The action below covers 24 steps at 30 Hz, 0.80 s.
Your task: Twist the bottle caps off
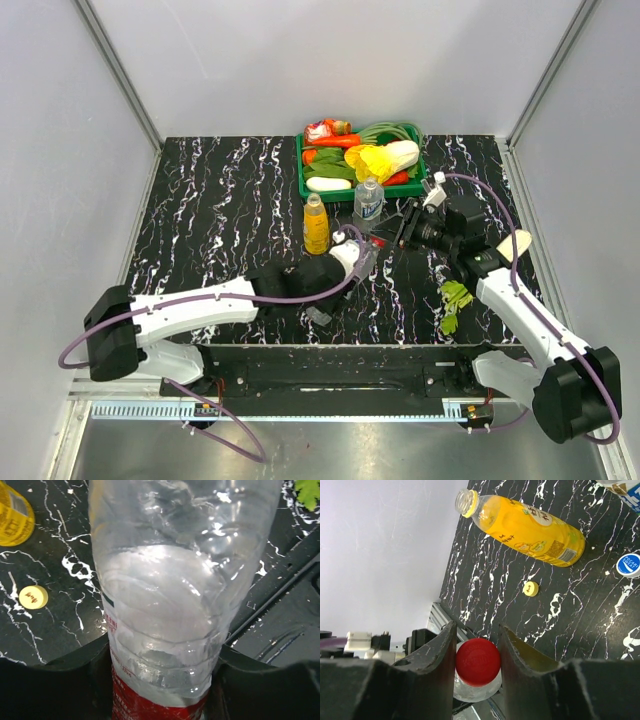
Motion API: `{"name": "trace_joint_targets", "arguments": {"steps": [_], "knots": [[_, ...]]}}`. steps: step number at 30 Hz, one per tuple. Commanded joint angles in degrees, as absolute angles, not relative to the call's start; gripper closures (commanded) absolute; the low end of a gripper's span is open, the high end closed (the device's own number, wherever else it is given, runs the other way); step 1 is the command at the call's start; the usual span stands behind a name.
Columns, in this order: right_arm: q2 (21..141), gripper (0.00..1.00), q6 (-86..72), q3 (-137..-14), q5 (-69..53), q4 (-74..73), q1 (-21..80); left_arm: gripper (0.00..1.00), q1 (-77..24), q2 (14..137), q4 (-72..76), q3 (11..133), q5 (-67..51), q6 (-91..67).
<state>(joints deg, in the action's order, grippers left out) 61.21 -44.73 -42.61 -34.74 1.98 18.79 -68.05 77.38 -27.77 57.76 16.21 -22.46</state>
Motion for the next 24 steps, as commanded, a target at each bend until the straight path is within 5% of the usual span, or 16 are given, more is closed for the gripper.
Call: {"name": "trace_joint_targets", "arguments": {"steps": [1, 8, 24], "knots": [[59.2, 1.00, -41.3, -43.2, -37.6, 3.1, 19.6, 0.85, -62.2, 71.5, -15.6, 53.1, 3.2, -23.8], [59.8, 1.00, -41.0, -45.4, -44.5, 7.3, 19.6, 0.84, -56.0, 65.6, -0.5, 45.4, -20.9, -25.2], [54.2, 1.00, -40.8, -44.8, -57.2, 21.8, 19.5, 0.83, -55.2, 62.1, 24.2, 40.7, -48.6, -32.8]]}}
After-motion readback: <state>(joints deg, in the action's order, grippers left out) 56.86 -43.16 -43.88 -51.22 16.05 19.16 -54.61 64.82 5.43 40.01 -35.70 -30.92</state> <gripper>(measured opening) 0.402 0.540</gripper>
